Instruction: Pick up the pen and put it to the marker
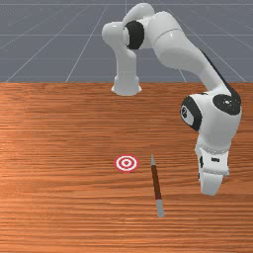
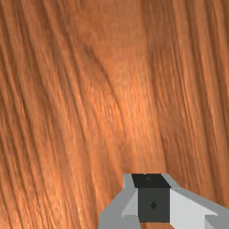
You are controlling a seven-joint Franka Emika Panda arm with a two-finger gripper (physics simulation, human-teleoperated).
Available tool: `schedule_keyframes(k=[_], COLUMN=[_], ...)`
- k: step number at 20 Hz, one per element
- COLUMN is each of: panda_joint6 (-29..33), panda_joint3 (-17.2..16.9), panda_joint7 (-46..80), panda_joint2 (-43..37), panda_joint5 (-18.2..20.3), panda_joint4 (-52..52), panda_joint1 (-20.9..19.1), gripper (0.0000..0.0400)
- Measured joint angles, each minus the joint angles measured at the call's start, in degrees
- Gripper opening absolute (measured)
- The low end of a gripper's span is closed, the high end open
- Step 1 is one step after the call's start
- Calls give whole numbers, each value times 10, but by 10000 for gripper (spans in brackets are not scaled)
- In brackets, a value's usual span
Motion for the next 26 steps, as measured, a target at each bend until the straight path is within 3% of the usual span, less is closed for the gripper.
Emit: schedule_keyframes(k=[1, 2, 3, 4, 7, 8, 9, 12, 13, 14, 17, 18, 19, 23, 24, 26], panda_joint6=[-51, 43, 48, 39, 54, 63, 119, 152, 157, 94, 78, 60, 98, 107, 65, 40], panda_joint3=[6, 38, 32, 10, 4, 14, -4, -9, -12, 28, 27, 3, 4, 5, 0, -29], panda_joint7=[-28, -77, -82, -109, -120, -124, -111, -118, -109, -141, -92, -41, -53, -53, -49, -21], panda_joint2=[11, -37, -47, -51, -69, -74, -93, -105, -105, -82, -58, -49, -61, -70, -53, -27], panda_joint5=[7, 39, 34, -4, 2, 21, 4, 2, 0, 39, 33, 16, 7, 6, 3, -25], panda_joint4=[29, -79, -94, -96, -128, -139, -183, -209, -210, -162, -116, -95, -122, -135, -99, -61], panda_joint1=[-17, -58, -66, -59, -87, -104, -98, -109, -105, -128, -85, -55, -50, -48, -43, -21], gripper=[0, 0, 0, 0, 0, 0, 0, 0, 0, 0, 0, 0, 0, 0, 0, 0])
